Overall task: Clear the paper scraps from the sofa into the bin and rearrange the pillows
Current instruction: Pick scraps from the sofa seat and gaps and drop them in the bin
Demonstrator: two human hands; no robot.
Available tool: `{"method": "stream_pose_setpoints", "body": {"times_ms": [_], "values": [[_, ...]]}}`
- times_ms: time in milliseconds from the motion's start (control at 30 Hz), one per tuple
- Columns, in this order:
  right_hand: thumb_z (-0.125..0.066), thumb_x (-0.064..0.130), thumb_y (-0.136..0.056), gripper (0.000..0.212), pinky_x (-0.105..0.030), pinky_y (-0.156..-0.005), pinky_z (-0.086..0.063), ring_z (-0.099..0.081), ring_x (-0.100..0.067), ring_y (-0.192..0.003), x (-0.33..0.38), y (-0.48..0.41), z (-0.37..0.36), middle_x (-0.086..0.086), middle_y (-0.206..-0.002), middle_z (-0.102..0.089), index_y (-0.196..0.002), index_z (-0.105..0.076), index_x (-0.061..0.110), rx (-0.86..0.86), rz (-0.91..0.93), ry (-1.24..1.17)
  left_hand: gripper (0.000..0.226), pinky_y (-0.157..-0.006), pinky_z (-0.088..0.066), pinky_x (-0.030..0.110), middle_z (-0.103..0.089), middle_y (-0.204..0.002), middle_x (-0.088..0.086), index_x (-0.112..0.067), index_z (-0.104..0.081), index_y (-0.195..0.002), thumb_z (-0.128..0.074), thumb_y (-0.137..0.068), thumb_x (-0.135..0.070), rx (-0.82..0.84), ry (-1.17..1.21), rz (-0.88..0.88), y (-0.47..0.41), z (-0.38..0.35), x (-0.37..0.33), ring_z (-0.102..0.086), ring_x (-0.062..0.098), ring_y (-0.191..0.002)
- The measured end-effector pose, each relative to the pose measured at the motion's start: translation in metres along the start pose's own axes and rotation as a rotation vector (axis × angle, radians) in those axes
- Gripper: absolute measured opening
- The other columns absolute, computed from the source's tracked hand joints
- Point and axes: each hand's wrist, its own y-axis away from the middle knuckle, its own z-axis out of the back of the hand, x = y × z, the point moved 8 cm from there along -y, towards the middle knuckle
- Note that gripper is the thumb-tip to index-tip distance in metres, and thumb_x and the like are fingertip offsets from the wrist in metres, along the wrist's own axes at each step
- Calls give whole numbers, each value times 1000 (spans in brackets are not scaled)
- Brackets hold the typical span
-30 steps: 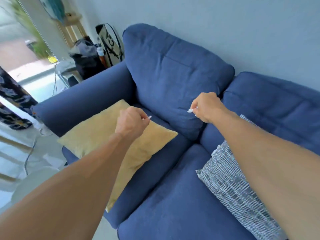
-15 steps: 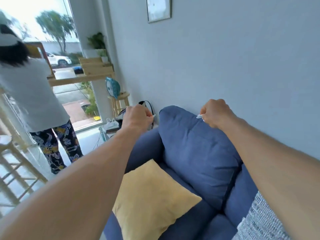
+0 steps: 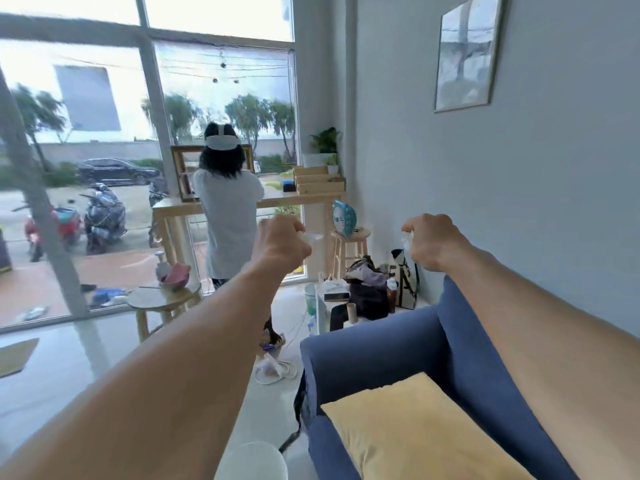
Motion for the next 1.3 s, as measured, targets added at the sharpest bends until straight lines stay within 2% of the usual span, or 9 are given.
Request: {"method": "stream_pose_setpoints", "body": {"times_ms": [133, 200, 333, 600, 700, 900, 1033, 1233, 1300], "values": [[-47, 12, -94, 30, -30, -80, -47, -59, -34, -100, 83, -10, -18, -18, -122, -60, -118, -65, 7, -9, 129, -37, 20, -71, -52, 27, -72, -96, 11, -6, -75, -102, -69, -84, -4, -76, -73, 51, -6, 61, 58, -64, 24, -83], [-46, 13, -96, 26, -30, -73, -44, -57, -31, -89, 122, -13, -28, -18, -113, -63, -106, -69, 6, 4, 200, -40, 16, -63, -48, 22, -72, -95, 11, -4, -75, -100, -68, -87, -9, -107, -120, 63, -9, 89, 85, -65, 23, -80], [-52, 12, -96, 24, -28, -80, -50, -64, -25, -94, 190, -23, -50, -13, -106, -69, -105, -72, 3, 11, 336, -28, 13, -51, -43, 15, -72, -92, 7, -1, -73, -93, -68, -89, -13, -155, -202, 120, -11, 126, 135, -66, 18, -69], [-52, 17, -98, 25, -35, -84, -56, -67, -26, -87, 264, -64, -112, -12, -97, -70, -102, -70, 0, 72, 505, -75, 13, -65, -42, 19, -74, -96, 7, -9, -76, -96, -70, -88, -18, -252, -339, 266, -29, 153, 214, -62, 16, -76], [-56, 19, -96, 24, -33, -79, -57, -67, -26, -84, 272, -97, -136, -14, -98, -70, -100, -70, 0, 54, 503, -147, 12, -60, -41, 15, -74, -97, 5, -10, -76, -96, -70, -88, -17, -262, -347, 295, -50, 140, 234, -59, 14, -74], [-56, 18, -96, 22, -36, -84, -56, -65, -28, -85, 272, -128, -191, -15, -101, -70, -102, -71, 2, 111, 512, -167, 15, -53, -39, 11, -72, -98, 5, -10, -75, -101, -67, -89, -14, -202, -328, 314, -77, 89, 270, -57, 13, -72], [-53, 18, -97, 25, -42, -87, -54, -66, -31, -88, 263, -147, -233, -16, -102, -69, -101, -71, 2, 120, 498, -131, 15, -64, -43, 20, -72, -100, 6, -10, -74, -102, -67, -89, -13, -168, -308, 302, -95, 49, 297, -56, 14, -75], [-57, 10, -94, 15, -44, -86, -55, -65, -33, -87, 238, -140, -355, -15, -103, -67, -101, -69, 5, 79, 481, -111, 16, -65, -43, 15, -70, -109, 7, -9, -75, -101, -68, -88, -16, -153, -294, 233, -81, -45, 378, -57, 13, -75], [-57, 9, -94, 15, -40, -86, -55, -64, -30, -86, 229, -133, -393, -15, -110, -66, -101, -69, 4, 95, 472, -107, 16, -64, -42, 16, -69, -102, 6, -8, -74, -103, -66, -89, -14, -134, -307, 227, -64, -74, 405, -55, 13, -74]]}}
